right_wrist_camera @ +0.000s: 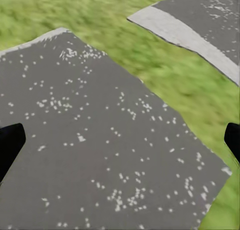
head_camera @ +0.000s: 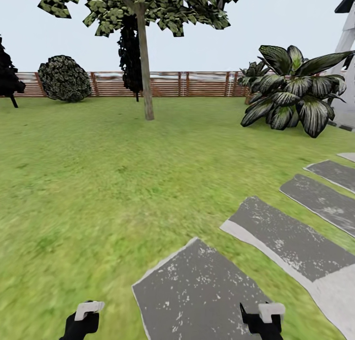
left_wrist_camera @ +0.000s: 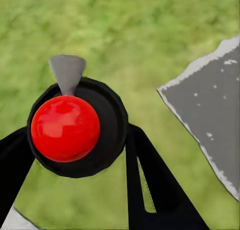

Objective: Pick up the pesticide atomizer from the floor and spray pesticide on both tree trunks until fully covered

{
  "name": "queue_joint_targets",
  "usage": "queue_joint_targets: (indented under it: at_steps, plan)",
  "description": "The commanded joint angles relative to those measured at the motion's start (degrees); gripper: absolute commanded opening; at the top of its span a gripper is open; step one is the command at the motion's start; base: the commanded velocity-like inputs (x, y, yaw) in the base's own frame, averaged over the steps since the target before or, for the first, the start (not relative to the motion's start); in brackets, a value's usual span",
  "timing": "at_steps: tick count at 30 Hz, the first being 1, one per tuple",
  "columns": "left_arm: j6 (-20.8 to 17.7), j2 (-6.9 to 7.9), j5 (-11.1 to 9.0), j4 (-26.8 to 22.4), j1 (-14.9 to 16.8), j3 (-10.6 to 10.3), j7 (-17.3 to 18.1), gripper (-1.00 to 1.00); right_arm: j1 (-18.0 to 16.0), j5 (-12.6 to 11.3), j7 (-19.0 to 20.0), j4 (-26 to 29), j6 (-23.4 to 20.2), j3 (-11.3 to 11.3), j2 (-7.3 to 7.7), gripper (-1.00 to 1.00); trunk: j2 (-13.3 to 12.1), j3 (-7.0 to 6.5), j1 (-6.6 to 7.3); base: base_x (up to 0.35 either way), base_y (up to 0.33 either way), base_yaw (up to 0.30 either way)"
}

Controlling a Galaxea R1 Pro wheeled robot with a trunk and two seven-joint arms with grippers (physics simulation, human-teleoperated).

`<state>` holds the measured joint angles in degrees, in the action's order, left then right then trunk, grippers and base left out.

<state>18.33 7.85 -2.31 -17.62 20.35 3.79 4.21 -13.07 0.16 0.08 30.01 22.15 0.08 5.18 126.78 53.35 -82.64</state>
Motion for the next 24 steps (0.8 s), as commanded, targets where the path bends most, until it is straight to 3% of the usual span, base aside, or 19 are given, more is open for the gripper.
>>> queue_joint_targets:
  at_steps: [1,24]
  plan:
    - [0.13,-0.02,-0.24,0.05,0.04,0.34,0.45,-1.00,-0.03,0.02,0.01,-0.04,0.17,0.01,0.01,1.00,0.02,0.05,-0.02,0.339,0.000,0.000]
    - [0.13,-0.02,-0.24,0.05,0.04,0.34,0.45,-1.00,-0.03,0.02,0.01,-0.04,0.17,0.01,0.01,1.00,0.02,0.05,-0.02,0.339,0.000,0.000]
